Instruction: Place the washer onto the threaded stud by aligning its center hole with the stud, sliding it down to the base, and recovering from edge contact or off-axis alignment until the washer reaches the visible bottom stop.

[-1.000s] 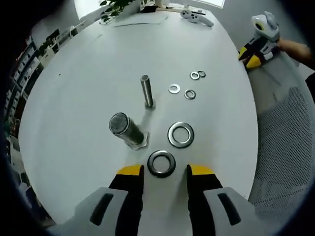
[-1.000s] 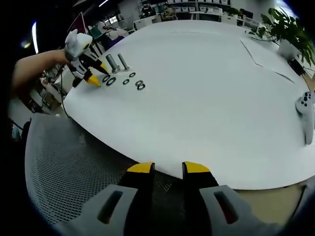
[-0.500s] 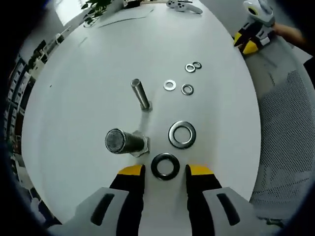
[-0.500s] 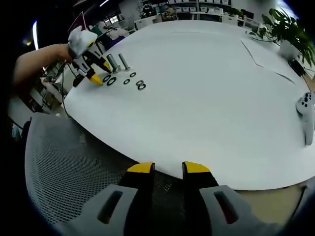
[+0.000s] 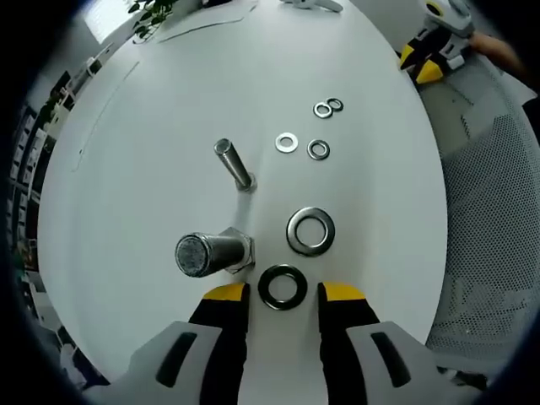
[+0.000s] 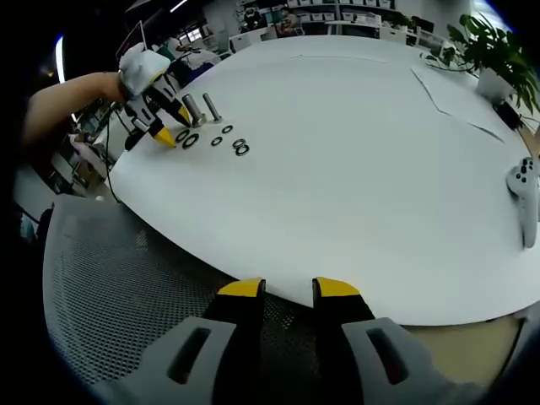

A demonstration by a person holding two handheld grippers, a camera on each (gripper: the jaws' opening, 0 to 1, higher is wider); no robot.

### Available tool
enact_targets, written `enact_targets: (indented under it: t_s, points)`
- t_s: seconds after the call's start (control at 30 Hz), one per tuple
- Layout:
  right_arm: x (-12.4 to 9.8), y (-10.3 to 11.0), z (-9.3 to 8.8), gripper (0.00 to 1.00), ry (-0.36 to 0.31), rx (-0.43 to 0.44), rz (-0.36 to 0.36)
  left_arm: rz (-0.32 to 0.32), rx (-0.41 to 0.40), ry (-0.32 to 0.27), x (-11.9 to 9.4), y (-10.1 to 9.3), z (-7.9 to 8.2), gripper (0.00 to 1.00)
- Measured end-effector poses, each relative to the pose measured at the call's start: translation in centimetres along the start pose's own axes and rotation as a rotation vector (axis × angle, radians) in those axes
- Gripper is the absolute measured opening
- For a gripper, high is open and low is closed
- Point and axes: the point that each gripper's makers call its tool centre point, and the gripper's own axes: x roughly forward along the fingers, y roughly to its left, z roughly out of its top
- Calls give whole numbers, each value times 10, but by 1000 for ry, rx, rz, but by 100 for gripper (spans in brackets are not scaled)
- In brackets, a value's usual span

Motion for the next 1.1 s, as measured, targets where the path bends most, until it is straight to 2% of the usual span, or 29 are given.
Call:
enact_targets:
  t_s: [0.33, 0.47, 0.5, 0.63, 0.7, 0.8, 1.1]
  points:
    - [0, 0, 0, 25, 1, 5, -2, -6, 41, 17, 0, -5, 1, 27]
    - [0, 0, -1, 25, 1, 5, -3, -4, 25, 23, 0, -4, 1, 27]
    - [0, 0, -1, 25, 1, 5, -3, -1, -7, 22, 1, -3, 2, 27]
    - [0, 0, 0, 25, 0, 6, -4, 1, 3, 22, 0, -4, 1, 27]
    - [0, 0, 0, 25, -2, 1, -2, -4, 26, 20, 0, -8, 2, 25]
    - [0, 0, -1, 25, 3, -3, -1, 3, 13, 29, 0, -7, 1, 21]
    - [0, 0, 0, 25, -2, 5, -3, 2, 32, 33, 0, -9, 2, 19]
